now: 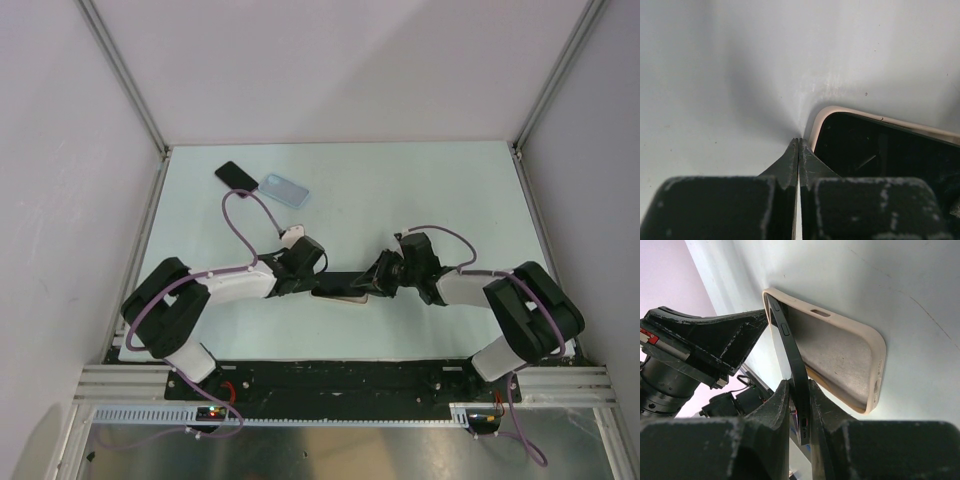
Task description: Put the phone into the phone case
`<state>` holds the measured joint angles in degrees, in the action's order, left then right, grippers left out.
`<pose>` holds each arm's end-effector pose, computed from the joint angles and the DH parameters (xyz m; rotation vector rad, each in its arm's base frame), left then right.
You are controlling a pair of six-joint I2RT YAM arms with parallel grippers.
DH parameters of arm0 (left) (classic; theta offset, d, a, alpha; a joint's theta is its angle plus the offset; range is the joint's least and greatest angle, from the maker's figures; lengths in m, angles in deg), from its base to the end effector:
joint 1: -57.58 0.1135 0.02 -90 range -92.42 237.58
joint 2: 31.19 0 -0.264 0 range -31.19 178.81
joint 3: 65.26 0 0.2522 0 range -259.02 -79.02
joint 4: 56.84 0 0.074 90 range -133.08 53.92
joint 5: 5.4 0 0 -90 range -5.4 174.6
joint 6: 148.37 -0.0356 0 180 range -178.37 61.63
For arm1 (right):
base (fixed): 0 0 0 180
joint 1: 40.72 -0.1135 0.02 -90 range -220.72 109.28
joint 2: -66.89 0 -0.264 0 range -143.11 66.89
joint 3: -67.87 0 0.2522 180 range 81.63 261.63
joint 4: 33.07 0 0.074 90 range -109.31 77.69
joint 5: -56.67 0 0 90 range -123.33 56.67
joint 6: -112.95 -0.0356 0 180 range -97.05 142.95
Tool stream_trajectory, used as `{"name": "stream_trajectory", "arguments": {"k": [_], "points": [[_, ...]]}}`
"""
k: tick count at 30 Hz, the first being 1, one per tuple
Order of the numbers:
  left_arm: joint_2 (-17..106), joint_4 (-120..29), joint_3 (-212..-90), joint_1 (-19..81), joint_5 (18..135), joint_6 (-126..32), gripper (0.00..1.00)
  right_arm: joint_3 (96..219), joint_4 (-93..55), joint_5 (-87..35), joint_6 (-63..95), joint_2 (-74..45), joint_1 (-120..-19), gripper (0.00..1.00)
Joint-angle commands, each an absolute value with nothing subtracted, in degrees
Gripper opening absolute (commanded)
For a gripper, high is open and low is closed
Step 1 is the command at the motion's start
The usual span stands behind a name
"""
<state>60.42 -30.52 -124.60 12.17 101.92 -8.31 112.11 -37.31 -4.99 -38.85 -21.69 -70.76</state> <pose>0.2160 -0.2040 0.1506 -0.2119 2.5359 -0.2686 0.2291 0.1520 0.1333 0.4115 2.5459 1.3059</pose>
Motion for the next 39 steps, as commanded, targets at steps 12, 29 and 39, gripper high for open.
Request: {"name": "stream_trajectory", "arguments": {"k": [12, 29, 39], "points": [[62.9, -33.0, -125.3, 10.6, 97.4, -7.9, 0.00, 114.8, -17.7, -20.9, -27.2, -13.6, -71.8, 0.53], [63.1, -32.8, -126.0, 10.6, 96.7, -8.6, 0.00, 117.9, -5.4, -28.4, -21.4, -5.4, -73.2, 0.46], [63.5, -32.9, -126.4, 10.7, 96.2, -9.1, 0.00, 119.5, -7.7, -29.8, -20.3, -11.2, -74.1, 0.34]]}}
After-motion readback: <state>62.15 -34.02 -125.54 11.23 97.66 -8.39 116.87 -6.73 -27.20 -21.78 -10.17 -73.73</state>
